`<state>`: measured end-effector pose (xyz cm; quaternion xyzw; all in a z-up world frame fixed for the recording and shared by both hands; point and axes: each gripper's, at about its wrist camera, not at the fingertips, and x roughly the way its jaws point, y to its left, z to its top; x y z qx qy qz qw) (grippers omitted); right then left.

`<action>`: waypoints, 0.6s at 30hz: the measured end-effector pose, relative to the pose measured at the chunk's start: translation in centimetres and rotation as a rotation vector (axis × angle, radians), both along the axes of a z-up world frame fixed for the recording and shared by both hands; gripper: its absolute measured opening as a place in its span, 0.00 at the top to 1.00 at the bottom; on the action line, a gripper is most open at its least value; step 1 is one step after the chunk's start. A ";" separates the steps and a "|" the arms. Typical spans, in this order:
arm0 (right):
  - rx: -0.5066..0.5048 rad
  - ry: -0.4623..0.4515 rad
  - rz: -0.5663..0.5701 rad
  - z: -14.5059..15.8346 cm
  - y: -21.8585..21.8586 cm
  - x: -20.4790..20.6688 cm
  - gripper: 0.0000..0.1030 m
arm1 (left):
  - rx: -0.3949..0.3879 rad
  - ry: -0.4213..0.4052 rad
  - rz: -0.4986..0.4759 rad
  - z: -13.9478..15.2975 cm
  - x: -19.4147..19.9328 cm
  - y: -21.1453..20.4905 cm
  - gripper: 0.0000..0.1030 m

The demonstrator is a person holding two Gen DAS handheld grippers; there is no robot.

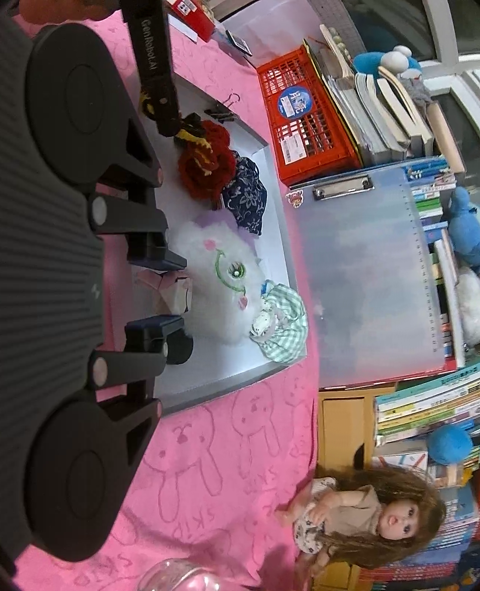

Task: Organize objects
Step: 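Carry the crochet strip with the left gripper while the right gripper carries the paper into the box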

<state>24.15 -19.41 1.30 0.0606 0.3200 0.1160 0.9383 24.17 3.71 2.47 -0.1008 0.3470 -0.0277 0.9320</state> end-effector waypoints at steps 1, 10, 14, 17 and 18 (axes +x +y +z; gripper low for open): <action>-0.004 0.001 -0.001 -0.1 0.0 0.2 0.70 | 0.004 0.001 0.002 -0.1 0.2 0.0 0.80; -0.004 0.007 0.003 0.0 0.3 1.4 0.70 | 0.024 -0.006 0.029 -0.5 1.8 0.1 0.80; -0.003 0.010 0.006 0.0 0.7 1.9 0.70 | 0.039 -0.021 0.036 -0.4 2.6 0.0 0.80; 0.002 0.013 0.009 0.0 0.9 2.2 0.70 | 0.042 -0.021 0.041 -0.4 3.0 0.0 0.80; 0.005 0.014 0.011 -0.1 0.9 2.2 0.70 | 0.042 -0.021 0.040 -0.5 3.1 -0.1 0.80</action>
